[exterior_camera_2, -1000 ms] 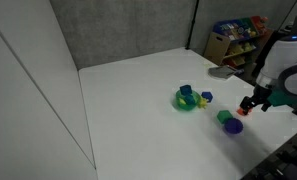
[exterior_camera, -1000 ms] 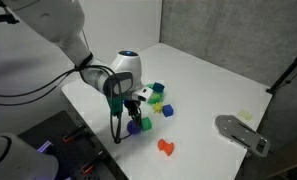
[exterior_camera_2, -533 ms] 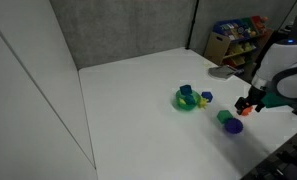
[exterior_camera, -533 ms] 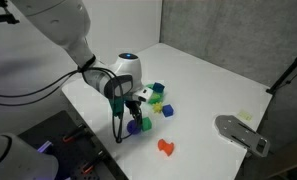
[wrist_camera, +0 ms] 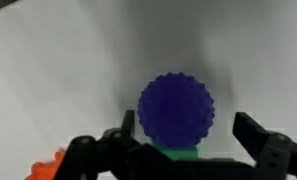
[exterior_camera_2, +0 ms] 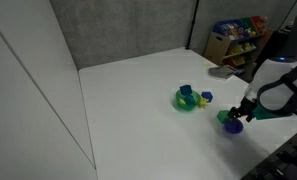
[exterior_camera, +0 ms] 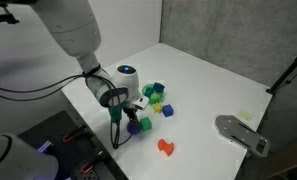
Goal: Put the purple ball in the bowl
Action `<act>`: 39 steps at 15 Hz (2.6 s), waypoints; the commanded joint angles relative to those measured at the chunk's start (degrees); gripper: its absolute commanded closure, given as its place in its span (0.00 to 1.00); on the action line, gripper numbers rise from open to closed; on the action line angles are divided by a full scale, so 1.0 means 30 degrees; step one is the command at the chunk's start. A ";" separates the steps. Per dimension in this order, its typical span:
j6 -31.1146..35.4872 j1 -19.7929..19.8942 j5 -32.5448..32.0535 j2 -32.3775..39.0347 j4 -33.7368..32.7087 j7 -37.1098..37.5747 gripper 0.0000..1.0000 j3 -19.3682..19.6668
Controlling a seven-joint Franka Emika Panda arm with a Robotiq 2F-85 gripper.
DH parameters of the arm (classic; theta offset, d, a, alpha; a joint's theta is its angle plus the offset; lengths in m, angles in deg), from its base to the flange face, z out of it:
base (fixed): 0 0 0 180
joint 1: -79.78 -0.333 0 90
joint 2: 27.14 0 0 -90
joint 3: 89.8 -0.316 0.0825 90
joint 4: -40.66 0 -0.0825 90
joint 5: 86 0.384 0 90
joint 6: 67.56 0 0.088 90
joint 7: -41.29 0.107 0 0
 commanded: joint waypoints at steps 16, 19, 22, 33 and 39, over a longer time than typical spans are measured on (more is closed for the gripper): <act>-0.0391 -0.2879 0.0153 -0.0560 -0.0880 -0.0385 0.61 0.1762; -0.0745 -0.3507 -0.0340 -0.1026 -0.1887 0.0119 0.64 0.2414; -0.0693 -0.3670 -0.0439 -0.1010 -0.3083 0.0295 0.66 0.2582; 0.0347 -0.6454 -0.1541 0.2079 -0.7768 0.3055 0.66 0.4773; 0.1181 -0.7020 -0.0520 0.3904 -0.8905 0.3404 0.66 0.4606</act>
